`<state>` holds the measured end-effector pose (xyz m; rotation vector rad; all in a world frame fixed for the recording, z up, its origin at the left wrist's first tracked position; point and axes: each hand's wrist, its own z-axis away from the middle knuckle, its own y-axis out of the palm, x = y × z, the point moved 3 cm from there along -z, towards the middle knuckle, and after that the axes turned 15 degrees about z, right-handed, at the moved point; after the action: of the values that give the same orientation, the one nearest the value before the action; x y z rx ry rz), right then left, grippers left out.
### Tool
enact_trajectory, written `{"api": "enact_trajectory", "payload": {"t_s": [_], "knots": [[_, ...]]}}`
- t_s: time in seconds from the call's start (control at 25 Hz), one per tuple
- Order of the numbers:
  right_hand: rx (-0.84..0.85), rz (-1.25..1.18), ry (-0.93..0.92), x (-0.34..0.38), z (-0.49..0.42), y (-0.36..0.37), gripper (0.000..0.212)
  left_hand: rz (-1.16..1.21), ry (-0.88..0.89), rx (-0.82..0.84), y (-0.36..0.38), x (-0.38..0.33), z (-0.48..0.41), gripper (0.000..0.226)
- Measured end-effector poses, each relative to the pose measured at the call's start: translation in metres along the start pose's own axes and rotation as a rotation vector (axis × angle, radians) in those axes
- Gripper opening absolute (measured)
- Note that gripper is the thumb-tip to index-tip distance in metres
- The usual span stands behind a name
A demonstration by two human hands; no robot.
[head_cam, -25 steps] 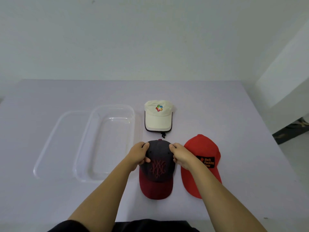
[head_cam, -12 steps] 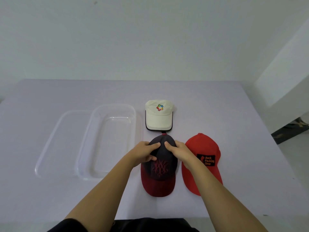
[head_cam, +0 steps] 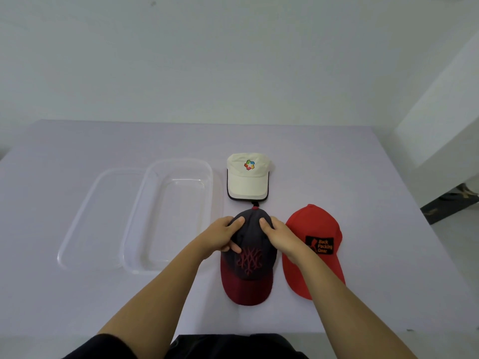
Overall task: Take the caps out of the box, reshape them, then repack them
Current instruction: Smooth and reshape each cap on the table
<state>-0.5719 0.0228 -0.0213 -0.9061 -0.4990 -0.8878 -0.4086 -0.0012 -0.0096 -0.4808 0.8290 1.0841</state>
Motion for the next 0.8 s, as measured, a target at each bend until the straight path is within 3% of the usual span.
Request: {"api": "enact_trajectory", "payload": {"t_s": [0.2, 0.4, 0.56, 0.64, 0.8], "knots": [[0.047, -0.088, -0.024, 0.000, 0.003, 0.000, 0.047, 0.098, 0.061, -0.056, 0.002, 0.005, 0.005, 0.046], [-0.130, -0.069, -0.048, 0.002, 0.003, 0.001, 0.036, 0.106, 0.103, -0.084, 0.005, -0.005, 0.008, 0.039], [-0.145, -0.288, -0.012, 0.013, 0.005, 0.006, 0.035, 0.267, 0.119, -0.100, 0.005, -0.002, 0.007, 0.054], [-0.186, -0.203, -0.024, 0.018, 0.006, 0.002, 0.037, 0.311, 0.108, -0.102, 0.003, -0.002, 0.007, 0.053], [-0.184, -0.033, -0.123, 0.020, 0.015, -0.007, 0.039, 0.143, 0.094, -0.137, 0.000, -0.010, 0.011, 0.039]]}}
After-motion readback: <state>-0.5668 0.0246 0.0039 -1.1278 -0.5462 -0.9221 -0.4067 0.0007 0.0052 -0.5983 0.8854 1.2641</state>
